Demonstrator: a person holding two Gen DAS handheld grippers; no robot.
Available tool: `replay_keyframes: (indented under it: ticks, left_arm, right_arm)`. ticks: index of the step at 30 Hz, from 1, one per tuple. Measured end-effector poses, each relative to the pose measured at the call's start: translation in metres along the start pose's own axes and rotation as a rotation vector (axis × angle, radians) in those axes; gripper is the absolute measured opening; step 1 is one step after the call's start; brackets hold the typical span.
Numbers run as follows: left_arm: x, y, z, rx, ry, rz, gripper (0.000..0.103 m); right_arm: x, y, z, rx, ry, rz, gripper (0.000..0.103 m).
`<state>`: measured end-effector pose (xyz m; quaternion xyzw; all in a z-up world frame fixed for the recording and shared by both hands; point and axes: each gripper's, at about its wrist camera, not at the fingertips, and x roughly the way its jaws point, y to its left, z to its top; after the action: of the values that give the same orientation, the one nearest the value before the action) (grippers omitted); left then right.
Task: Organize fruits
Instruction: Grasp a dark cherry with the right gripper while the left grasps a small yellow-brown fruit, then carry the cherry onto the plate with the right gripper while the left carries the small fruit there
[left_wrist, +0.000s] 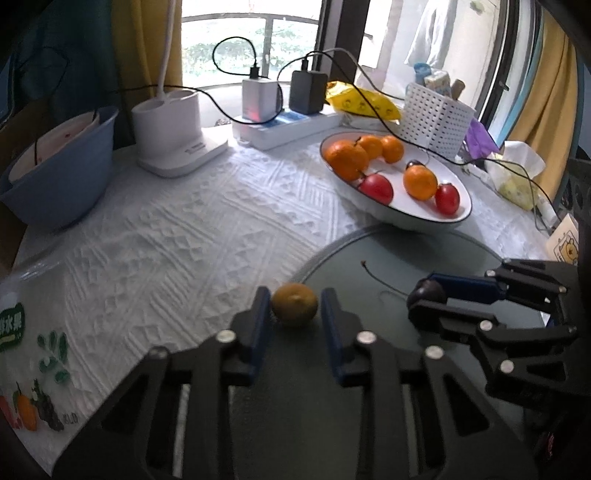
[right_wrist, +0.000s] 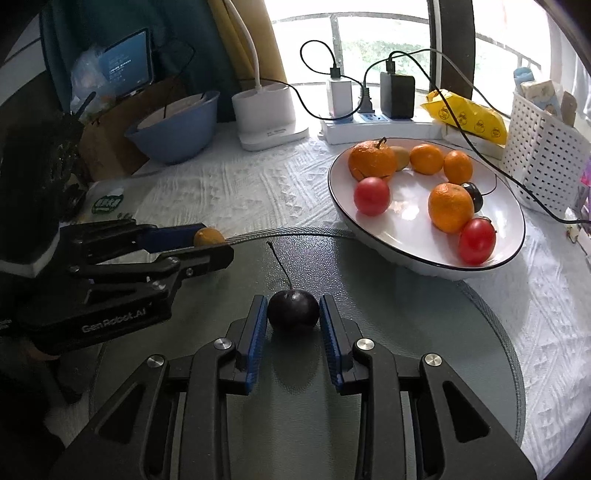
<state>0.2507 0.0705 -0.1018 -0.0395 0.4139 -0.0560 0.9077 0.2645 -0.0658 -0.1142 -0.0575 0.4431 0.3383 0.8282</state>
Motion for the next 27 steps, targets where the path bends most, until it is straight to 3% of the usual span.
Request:
replay_keyframes:
  ticks: [27]
  left_arm:
    - [-0.027, -0.061, 0.023, 0.125, -0.082, -0.064, 0.026]
  right_arm:
    - [-0.052, -0.048, -0.006, 0.084, -0.106, -0.081, 0.031]
